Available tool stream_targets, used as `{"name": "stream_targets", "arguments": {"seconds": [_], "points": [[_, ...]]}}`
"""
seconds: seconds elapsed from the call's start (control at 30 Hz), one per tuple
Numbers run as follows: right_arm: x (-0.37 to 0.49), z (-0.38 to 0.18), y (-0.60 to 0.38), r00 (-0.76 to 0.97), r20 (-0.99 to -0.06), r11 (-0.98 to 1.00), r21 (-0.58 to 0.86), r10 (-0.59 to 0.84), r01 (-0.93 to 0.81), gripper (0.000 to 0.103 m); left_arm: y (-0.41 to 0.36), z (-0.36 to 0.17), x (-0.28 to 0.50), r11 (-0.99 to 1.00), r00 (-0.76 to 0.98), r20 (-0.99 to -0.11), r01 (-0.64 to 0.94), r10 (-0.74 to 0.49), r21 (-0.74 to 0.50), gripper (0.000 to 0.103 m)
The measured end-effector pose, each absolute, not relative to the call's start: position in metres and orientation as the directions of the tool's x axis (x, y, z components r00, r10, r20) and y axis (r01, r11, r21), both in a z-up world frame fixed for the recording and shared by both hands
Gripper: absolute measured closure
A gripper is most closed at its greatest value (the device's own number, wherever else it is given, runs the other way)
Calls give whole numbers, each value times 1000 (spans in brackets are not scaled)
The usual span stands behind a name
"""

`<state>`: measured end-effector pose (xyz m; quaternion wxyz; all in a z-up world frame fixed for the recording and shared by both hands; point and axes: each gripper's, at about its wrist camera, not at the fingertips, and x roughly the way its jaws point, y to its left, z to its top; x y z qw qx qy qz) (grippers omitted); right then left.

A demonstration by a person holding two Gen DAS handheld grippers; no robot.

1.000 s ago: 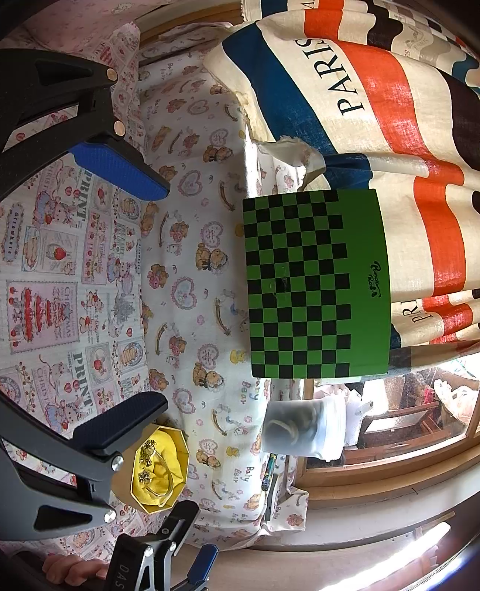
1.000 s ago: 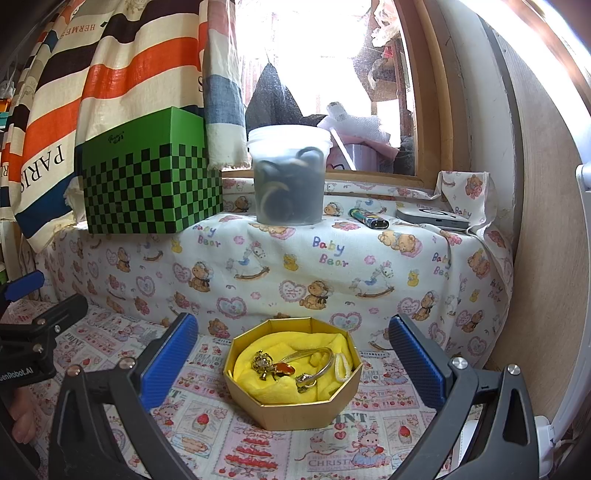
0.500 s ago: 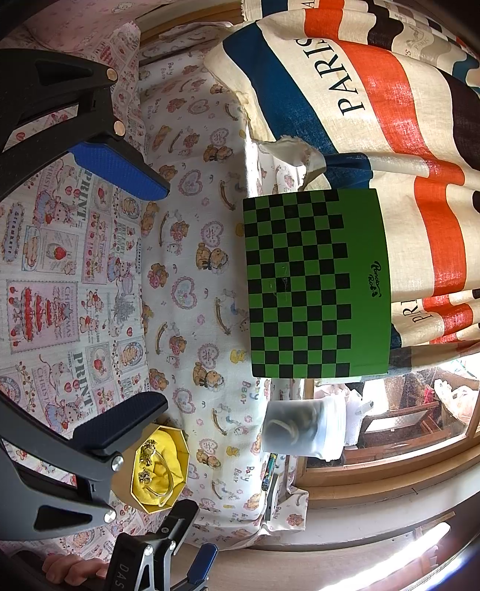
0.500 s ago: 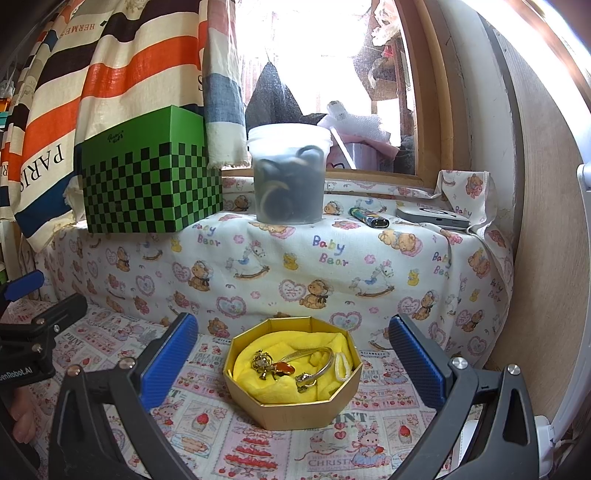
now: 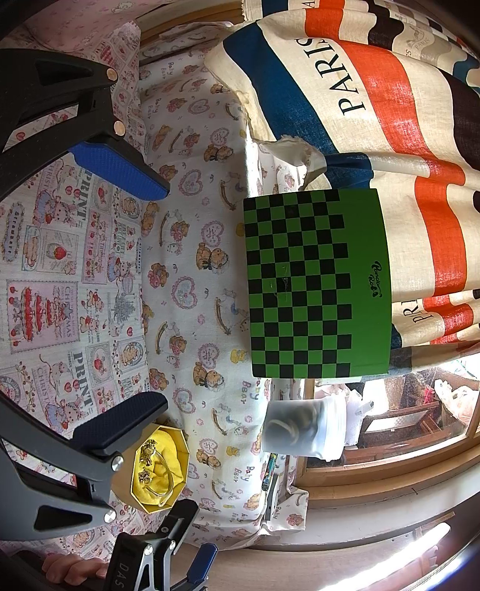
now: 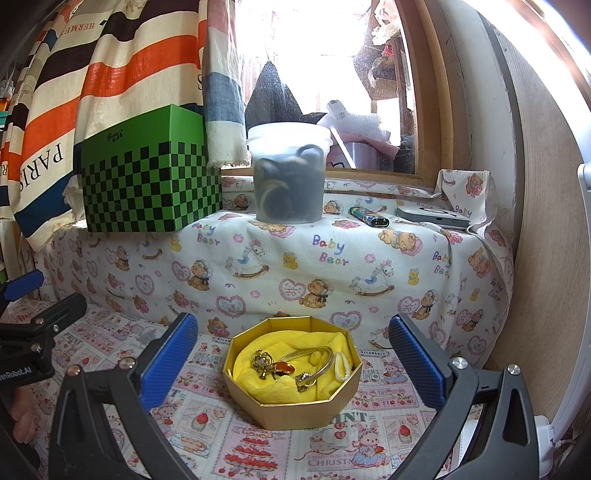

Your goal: Organize jewelry

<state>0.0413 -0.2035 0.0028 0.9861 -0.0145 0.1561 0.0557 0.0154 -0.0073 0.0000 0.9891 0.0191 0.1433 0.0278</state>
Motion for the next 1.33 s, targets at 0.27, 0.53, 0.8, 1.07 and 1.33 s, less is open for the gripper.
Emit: {"name": "stream_targets", "arguments": {"seconds": [0.27,0.53,0.8,1.07,1.33], "points": [[42,3,-204,945,-310,993,-11,105,-114,0,-7,0,15,998,958,-282,-49,60,45,0],[42,2,-204,945,-310,993,-12,105,-115,0,-7,0,16,998,957,-283,-49,60,46,0],[42,3,-204,945,-311,993,-12,106,-115,0,-7,0,16,998,957,-283,-49,59,45,0],[42,3,-204,945,-311,993,-12,106,-116,0,-7,0,16,998,957,-284,-49,59,44,0],[42,3,-204,945,-311,994,-10,103,-112,0,-6,-1,15,998,957,-286,-50,55,22,0]]}}
